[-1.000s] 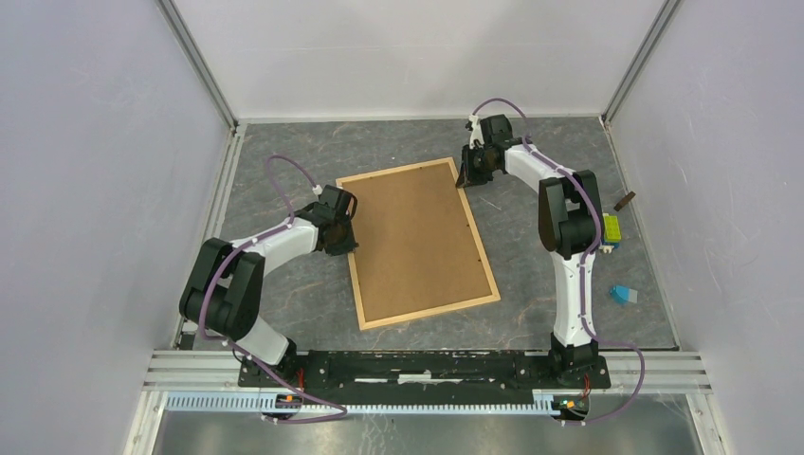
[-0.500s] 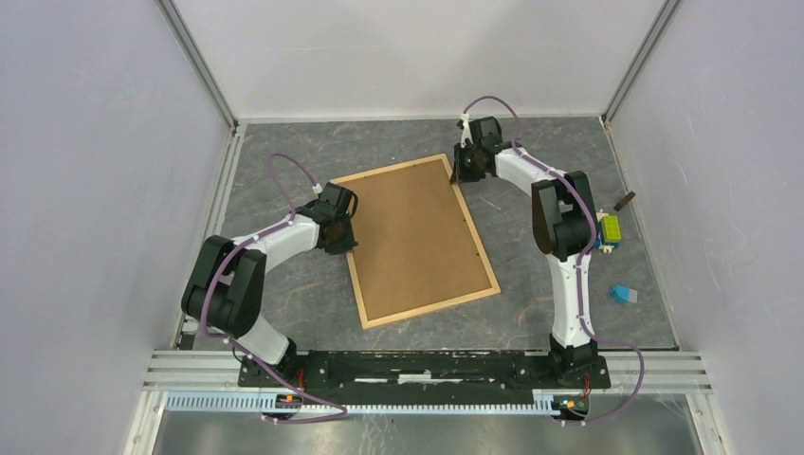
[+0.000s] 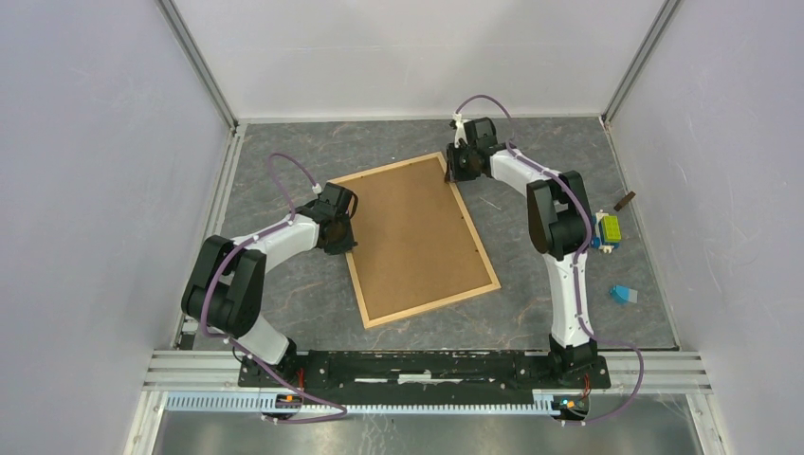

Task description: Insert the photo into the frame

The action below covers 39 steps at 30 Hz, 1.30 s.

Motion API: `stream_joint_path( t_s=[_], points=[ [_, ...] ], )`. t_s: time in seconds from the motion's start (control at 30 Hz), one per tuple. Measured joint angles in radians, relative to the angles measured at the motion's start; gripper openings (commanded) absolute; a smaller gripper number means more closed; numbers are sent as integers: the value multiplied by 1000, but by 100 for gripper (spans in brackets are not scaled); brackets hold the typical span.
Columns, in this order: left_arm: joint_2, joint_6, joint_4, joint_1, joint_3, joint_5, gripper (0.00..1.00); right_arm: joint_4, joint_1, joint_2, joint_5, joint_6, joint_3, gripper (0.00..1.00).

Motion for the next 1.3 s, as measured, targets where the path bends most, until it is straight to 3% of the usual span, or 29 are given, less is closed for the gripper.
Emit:
stream_joint_path(
  t_s=[0.33,0.63,0.9,1.1,1.3],
  points=[
    [-1,0,-4,0,0,-3,2,-45,-2,48,-97,-61,100,54],
    [-1,16,11,-13,0,-7,2,-124,-53,-47,-122,-47,-13,41],
    [0,23,19,-39,0,-28,2,-179,-57,-67,-74,-47,-14,39],
    [1,23,19,-42,0,-32,2,-246,-57,-71,-3,-53,29,40],
    [1,23,20,-46,0,-39,2,-271,-57,-71,34,-55,109,33]
  ],
)
